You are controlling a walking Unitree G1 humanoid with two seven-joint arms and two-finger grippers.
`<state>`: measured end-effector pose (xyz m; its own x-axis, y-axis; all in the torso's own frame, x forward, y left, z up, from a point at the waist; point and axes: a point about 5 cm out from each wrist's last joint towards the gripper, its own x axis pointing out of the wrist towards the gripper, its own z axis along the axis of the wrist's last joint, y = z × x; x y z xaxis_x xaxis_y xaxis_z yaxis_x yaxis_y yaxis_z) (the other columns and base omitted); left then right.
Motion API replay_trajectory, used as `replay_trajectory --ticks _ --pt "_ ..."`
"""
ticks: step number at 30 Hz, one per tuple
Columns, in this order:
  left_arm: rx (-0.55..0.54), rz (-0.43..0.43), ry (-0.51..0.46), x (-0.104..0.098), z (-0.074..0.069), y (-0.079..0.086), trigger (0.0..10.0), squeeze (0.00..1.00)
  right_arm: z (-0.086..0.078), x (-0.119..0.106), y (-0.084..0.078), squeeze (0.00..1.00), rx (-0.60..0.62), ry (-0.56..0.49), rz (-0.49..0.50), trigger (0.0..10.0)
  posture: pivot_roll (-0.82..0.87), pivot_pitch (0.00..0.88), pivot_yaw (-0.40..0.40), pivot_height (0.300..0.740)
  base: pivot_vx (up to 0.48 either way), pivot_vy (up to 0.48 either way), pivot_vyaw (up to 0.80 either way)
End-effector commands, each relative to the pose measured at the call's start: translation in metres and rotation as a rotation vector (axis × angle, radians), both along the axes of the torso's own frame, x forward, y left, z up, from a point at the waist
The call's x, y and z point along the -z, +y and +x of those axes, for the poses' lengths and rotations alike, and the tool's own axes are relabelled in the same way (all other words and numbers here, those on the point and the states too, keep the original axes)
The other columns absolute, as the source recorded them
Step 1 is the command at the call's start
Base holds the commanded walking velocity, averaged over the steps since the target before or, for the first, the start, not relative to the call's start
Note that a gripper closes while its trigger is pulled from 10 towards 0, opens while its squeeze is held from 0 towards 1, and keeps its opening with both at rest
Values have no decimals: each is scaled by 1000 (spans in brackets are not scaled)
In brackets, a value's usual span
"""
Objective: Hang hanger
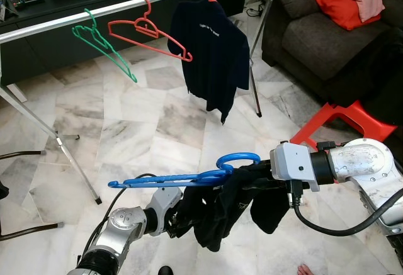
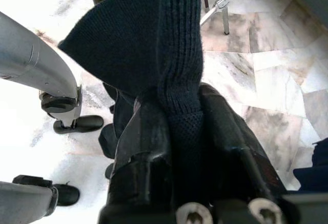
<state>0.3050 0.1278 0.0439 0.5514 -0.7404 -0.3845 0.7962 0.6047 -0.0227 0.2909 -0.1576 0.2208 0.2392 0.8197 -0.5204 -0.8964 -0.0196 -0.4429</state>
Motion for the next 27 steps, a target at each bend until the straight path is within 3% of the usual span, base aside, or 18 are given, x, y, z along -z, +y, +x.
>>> replay_trajectory --ticks 1,27 --pt "-4 1 6 2 -1 2 0 0 -2 -10 4 0 -23 -47 12 0 -113 213 -6 740 0 0 0" --pt "-9 26 -65 -3 1 10 0 0 0 -2 -5 0 36 -23 22 0 -110 206 2 740 0 0 0"
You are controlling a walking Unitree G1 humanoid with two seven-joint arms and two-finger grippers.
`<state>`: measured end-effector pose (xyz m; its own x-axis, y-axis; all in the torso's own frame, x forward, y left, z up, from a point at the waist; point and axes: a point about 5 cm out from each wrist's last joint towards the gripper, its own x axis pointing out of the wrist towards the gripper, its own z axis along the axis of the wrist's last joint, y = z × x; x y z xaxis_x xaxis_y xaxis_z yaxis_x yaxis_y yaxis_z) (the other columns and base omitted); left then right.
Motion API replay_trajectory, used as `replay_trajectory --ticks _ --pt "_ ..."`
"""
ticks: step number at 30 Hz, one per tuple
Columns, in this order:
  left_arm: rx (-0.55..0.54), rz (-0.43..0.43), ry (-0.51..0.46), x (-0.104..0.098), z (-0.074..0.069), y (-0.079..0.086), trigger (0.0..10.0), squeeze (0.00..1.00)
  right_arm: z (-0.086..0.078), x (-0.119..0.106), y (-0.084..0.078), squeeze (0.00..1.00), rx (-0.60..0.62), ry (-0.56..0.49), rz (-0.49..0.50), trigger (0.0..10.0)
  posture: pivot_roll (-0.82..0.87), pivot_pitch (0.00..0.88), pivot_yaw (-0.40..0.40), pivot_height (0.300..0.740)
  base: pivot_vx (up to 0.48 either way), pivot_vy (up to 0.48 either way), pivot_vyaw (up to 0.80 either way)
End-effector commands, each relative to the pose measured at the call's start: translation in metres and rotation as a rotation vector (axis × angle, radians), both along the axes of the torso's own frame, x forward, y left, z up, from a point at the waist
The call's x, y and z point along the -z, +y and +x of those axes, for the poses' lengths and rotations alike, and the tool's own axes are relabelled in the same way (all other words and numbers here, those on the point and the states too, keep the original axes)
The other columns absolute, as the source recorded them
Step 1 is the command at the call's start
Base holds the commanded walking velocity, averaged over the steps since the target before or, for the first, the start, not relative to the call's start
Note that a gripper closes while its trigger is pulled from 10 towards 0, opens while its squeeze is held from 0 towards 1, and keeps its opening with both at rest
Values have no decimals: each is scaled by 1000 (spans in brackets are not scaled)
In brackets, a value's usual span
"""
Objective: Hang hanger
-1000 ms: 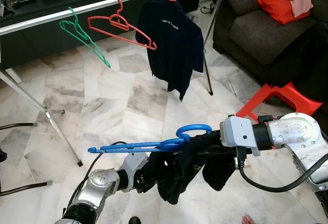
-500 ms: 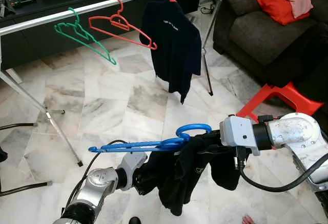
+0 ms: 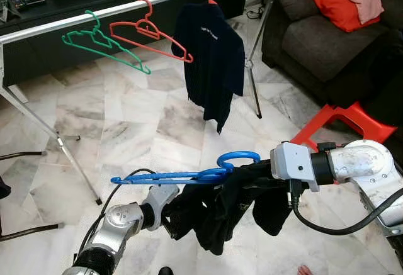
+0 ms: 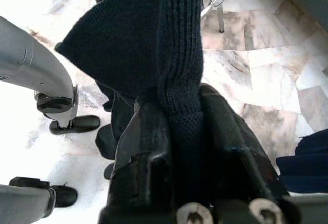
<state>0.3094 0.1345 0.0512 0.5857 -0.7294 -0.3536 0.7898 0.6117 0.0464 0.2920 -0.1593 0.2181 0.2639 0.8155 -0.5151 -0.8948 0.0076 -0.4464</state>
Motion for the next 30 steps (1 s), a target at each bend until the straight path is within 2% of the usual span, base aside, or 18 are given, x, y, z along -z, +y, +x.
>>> replay_trajectory --ticks 1,8,10,11,12,17,18,20,22,24,28,30 --pt "-3 12 6 4 -3 4 0 0 -1 -4 -4 0 11 -18 17 0 -110 206 2 740 0 0 0" --pt "5 31 8 6 -6 7 0 0 -3 1 -10 0 22 12 16 0 -111 213 8 740 0 0 0" --pt "10 56 13 8 -7 10 0 0 -11 10 -18 0 -6 89 -9 0 -112 216 12 740 0 0 0" --pt "15 81 19 11 -9 14 0 0 -22 23 -31 0 -40 170 -83 0 -109 220 9 740 0 0 0" --pt "9 81 20 11 -10 16 0 0 -24 27 -38 0 -27 196 -96 0 -108 223 7 740 0 0 0" --pt "-9 89 39 17 -15 24 0 0 -22 32 -59 0 72 231 -46 0 -116 236 7 740 0 0 0" --pt "-9 89 39 17 -15 24 0 0 -22 32 -59 0 72 231 -46 0 -116 236 7 740 0 0 0" --pt "-5 96 51 20 -18 25 0 0 -27 36 -70 0 101 269 -69 0 -114 241 9 740 0 0 0" --pt "-3 102 53 20 -19 25 0 0 -31 42 -77 0 116 308 -107 0 -116 242 9 740 0 0 0" --pt "-6 132 48 22 -19 27 0 0 -38 58 -92 0 141 357 -247 0 -119 247 9 740 0 0 0" --pt "-7 137 43 20 -17 27 0 0 -40 70 -98 0 152 390 -319 0 -110 250 11 740 0 0 0" --pt "-10 140 40 19 -16 27 0 0 -38 74 -102 0 170 369 -373 0 -110 250 11 740 0 0 0"
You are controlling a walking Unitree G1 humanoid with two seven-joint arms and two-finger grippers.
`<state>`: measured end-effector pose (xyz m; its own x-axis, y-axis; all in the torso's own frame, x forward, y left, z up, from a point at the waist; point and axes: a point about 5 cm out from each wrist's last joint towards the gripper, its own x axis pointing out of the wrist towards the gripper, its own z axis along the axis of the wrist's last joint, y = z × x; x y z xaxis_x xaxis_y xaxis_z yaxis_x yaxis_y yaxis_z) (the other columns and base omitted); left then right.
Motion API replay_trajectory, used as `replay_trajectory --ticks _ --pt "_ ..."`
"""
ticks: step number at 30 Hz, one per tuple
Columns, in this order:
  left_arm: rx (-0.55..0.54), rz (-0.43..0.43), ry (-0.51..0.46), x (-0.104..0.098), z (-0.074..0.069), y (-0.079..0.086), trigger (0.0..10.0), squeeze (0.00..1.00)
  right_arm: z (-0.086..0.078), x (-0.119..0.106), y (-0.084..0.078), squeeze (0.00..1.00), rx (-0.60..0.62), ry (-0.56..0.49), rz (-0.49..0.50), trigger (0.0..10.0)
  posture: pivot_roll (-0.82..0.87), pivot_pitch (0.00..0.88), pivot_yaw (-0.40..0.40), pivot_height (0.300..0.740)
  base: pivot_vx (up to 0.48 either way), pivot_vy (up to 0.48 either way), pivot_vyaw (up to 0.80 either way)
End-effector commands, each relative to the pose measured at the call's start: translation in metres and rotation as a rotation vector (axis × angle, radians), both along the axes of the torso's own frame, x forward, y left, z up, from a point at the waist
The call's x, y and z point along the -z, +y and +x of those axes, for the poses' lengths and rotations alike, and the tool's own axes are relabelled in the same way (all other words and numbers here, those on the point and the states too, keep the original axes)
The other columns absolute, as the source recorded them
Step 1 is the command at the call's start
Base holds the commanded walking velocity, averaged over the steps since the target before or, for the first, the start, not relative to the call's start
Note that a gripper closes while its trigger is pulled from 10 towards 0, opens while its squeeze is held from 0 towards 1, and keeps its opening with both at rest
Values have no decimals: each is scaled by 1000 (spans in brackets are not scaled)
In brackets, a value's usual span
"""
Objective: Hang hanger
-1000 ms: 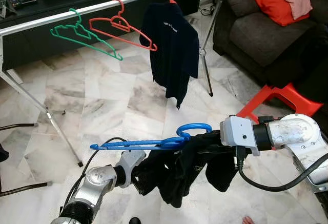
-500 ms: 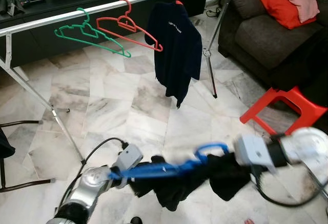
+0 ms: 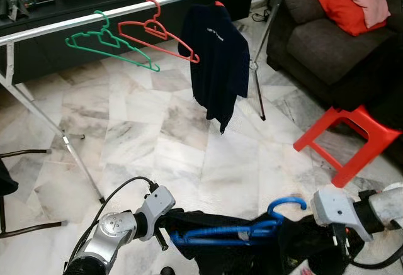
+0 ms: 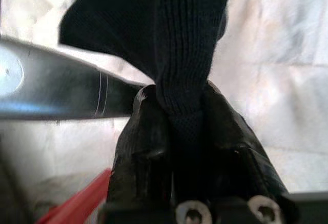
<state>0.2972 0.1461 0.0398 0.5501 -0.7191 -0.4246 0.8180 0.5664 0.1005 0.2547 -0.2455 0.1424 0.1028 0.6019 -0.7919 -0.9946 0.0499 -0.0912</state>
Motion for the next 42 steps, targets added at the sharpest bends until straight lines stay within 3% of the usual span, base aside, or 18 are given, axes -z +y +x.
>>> replay_trajectory --ticks 1,5,8,10,17,24,29,31,35,39,42 --pt "-61 47 33 8 -3 16 0 0 1 -1 -17 0 25 -17 -109 0 -110 250 11 740 0 0 0" --pt "-50 65 34 8 -4 17 0 0 8 5 -24 0 59 -72 -200 0 -107 253 12 740 0 0 0" --pt "-47 79 34 9 -5 19 0 0 19 -1 -21 0 102 -160 -153 0 -106 256 11 740 0 0 0" --pt "-41 92 38 11 -7 20 0 0 20 -3 -21 0 113 -167 -141 0 -107 256 11 740 0 0 0" --pt "-47 104 31 10 -5 21 0 0 14 5 -30 0 83 -133 -242 0 -113 256 7 740 0 0 0" --pt "-55 158 8 1 0 38 0 0 18 10 -43 0 118 -165 -349 0 -109 256 5 740 0 0 0" --pt "19 265 16 1 -4 46 0 0 21 11 -48 0 143 -196 -372 0 -108 256 4 740 0 0 0" --pt "79 355 32 6 -9 51 0 0 22 7 -41 0 148 -206 -308 0 -109 260 6 740 0 0 0" --pt "115 403 74 12 -15 53 0 0 24 5 -42 0 153 -221 -316 0 -108 260 6 740 0 0 0" --pt "150 524 105 25 -24 60 0 0 26 4 -39 0 147 -225 -290 0 -108 261 5 740 0 0 0" --pt "141 518 102 25 -24 61 0 0 25 6 -40 0 132 -216 -308 0 -109 261 4 740 0 0 0"
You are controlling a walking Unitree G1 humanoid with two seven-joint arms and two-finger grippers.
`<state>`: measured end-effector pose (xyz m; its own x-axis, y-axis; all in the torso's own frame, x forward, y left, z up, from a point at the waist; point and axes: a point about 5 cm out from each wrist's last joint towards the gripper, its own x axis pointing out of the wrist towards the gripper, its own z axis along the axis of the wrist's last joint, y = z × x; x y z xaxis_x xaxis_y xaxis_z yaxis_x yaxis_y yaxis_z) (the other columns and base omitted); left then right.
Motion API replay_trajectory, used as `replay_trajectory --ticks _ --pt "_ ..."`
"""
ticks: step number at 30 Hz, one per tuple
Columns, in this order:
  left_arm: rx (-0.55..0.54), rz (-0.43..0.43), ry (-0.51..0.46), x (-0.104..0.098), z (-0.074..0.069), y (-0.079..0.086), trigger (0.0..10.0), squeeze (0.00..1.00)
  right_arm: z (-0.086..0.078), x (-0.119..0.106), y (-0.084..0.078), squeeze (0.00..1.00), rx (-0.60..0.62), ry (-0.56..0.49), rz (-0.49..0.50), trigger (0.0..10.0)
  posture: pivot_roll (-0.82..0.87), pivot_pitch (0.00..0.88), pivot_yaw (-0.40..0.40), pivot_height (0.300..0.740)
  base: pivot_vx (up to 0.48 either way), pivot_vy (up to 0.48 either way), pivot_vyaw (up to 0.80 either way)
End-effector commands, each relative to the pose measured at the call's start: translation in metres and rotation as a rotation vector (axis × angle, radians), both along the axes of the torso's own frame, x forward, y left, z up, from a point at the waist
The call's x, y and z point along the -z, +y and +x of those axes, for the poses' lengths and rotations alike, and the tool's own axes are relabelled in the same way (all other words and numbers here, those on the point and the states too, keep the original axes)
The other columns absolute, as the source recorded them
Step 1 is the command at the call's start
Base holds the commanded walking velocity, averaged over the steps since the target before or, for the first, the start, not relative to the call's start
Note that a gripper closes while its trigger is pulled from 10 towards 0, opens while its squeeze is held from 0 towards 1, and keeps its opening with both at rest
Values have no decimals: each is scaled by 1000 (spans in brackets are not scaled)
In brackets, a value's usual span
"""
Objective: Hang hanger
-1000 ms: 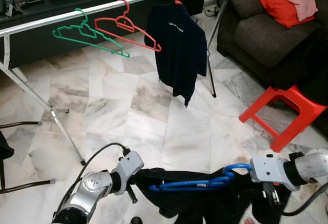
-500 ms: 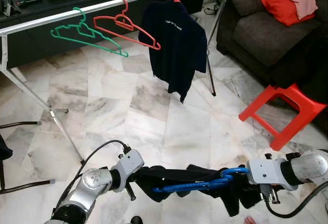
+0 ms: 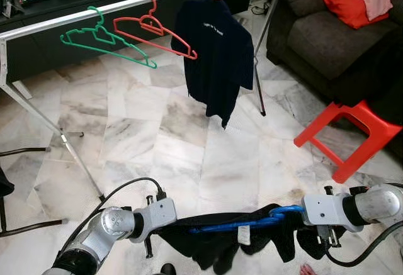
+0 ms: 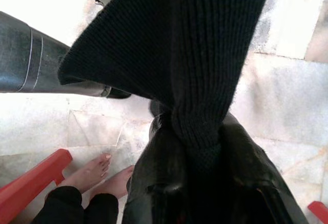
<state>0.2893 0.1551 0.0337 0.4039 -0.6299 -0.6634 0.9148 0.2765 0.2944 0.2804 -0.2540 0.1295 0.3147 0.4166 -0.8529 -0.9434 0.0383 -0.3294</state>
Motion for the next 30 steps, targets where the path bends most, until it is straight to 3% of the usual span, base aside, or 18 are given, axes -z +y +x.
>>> replay_trajectory --ticks 1,8,12,16,19,22,23,26,28,30 --pt "-131 150 97 18 -16 52 0 0 -1 -7 -32 0 109 6 -85 0 -109 261 4 740 0 0 0" --pt "-93 257 98 13 -15 67 0 0 1 -5 -41 0 139 -30 -152 0 -106 262 6 740 0 0 0" --pt "-65 274 69 1 -9 69 0 0 1 -4 -42 0 150 -42 -167 0 -104 264 3 740 0 0 0" --pt "0 280 127 -7 -10 69 0 0 6 -3 -47 0 158 -94 -240 0 -98 263 5 740 0 0 0" --pt "25 315 167 -8 -13 72 0 0 9 -4 -47 0 171 -113 -240 0 -101 262 5 740 0 0 0" --pt "22 242 182 -13 -12 65 0 0 11 -3 -49 0 195 -129 -258 0 -101 262 4 740 0 0 0" --pt "23 158 187 -19 -11 56 0 0 11 -1 -48 0 196 -135 -260 0 -96 261 2 740 0 0 0" --pt "76 99 199 -27 -14 43 0 0 16 1 -35 0 199 -185 -165 0 -95 262 3 740 0 0 0" --pt "80 95 203 -27 -14 42 0 0 17 0 -33 0 201 -194 -156 0 -95 262 3 740 0 0 0" --pt "103 -26 220 -35 -16 29 0 0 20 4 -26 0 213 -197 -133 0 -97 261 3 740 0 0 0"
